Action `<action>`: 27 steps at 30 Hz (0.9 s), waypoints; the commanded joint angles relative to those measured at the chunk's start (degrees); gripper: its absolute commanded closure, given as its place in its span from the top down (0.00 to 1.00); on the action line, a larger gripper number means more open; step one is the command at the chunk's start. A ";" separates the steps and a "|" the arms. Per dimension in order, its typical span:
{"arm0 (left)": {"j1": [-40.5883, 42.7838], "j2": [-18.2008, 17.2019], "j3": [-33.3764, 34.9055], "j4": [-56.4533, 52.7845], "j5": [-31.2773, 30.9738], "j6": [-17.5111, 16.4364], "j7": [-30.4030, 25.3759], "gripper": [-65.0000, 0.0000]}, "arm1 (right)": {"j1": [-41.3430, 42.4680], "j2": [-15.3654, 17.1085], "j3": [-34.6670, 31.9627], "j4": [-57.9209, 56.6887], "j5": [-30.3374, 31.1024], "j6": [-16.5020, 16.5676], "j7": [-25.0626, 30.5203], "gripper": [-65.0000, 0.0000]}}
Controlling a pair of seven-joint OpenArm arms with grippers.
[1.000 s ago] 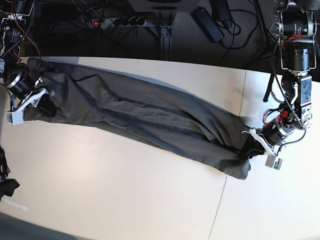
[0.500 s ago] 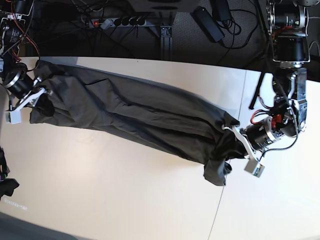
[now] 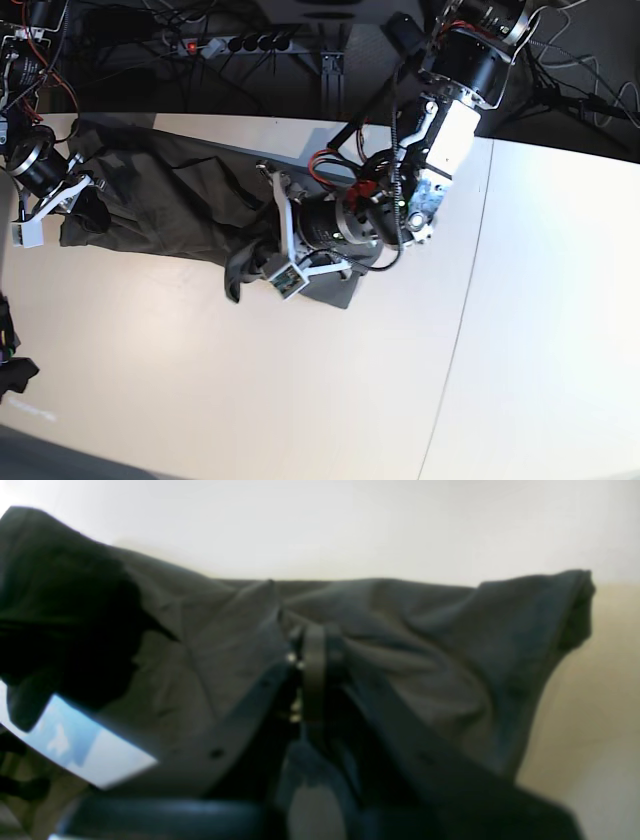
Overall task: Fold the T-shirt properly
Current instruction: 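Carry the strip end with the left gripper over toward the right gripper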
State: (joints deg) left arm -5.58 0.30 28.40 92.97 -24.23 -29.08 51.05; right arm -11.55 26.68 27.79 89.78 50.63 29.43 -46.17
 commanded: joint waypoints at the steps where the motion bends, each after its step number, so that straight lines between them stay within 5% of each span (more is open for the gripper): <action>1: -1.22 1.16 0.09 0.66 0.11 1.09 -1.92 0.00 | 0.55 1.25 0.66 0.98 1.03 4.68 0.92 0.00; 11: -1.22 6.40 0.46 -4.46 3.54 1.18 -4.11 0.00 | 0.57 1.25 0.66 0.98 1.05 4.68 0.94 0.00; 16: -1.22 6.54 3.61 -4.81 6.29 1.01 -8.81 0.57 | 0.57 1.22 0.63 0.98 1.53 4.68 0.94 0.00; 27: -1.40 8.70 5.99 -3.56 10.99 1.05 -9.53 0.59 | 0.55 1.22 1.29 0.98 0.96 4.66 0.94 0.00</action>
State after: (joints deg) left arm -5.74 8.29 34.35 87.94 -12.36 -28.29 43.00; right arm -11.57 26.65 28.34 89.78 50.83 29.41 -46.48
